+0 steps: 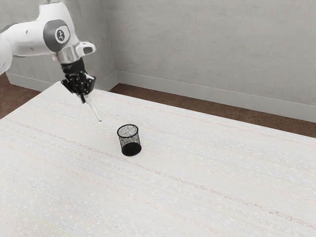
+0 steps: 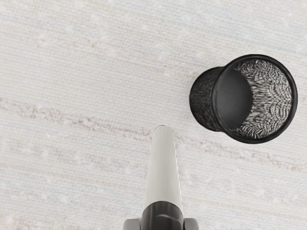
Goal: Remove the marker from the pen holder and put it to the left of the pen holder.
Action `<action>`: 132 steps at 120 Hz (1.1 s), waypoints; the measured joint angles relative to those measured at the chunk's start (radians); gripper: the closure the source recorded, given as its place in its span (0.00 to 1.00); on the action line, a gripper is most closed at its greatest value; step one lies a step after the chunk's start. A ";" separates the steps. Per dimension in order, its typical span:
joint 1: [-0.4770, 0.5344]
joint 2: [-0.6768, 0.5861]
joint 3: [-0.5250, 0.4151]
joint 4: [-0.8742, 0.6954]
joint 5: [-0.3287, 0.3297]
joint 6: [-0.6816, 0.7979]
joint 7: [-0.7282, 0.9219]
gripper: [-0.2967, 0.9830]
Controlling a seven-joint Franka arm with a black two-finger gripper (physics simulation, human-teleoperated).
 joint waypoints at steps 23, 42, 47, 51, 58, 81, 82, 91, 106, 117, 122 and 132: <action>0.063 0.144 0.003 -0.032 0.003 0.084 -0.015 0.81; 0.062 0.154 0.002 -0.045 0.003 0.166 -0.028 0.81; 0.061 0.154 0.002 -0.051 0.004 0.183 -0.031 0.81; 0.062 0.155 0.002 -0.063 0.004 0.199 -0.033 0.81; 0.060 0.155 0.001 -0.083 0.005 0.238 -0.037 0.80; 0.057 0.157 -0.005 -0.157 0.003 0.401 -0.042 0.75; 0.057 0.157 -0.005 -0.158 0.002 0.406 -0.042 0.73; 0.057 0.156 -0.006 -0.163 -0.006 0.441 -0.040 0.60; 0.045 0.125 -0.004 -0.174 -0.011 0.468 -0.037 0.43; -0.008 -0.106 0.001 -0.248 0.014 0.391 -0.034 0.36; -0.048 -0.238 -0.002 -0.265 0.054 0.318 -0.033 0.34; -0.166 -0.379 -0.001 -0.272 0.151 0.188 -0.045 0.30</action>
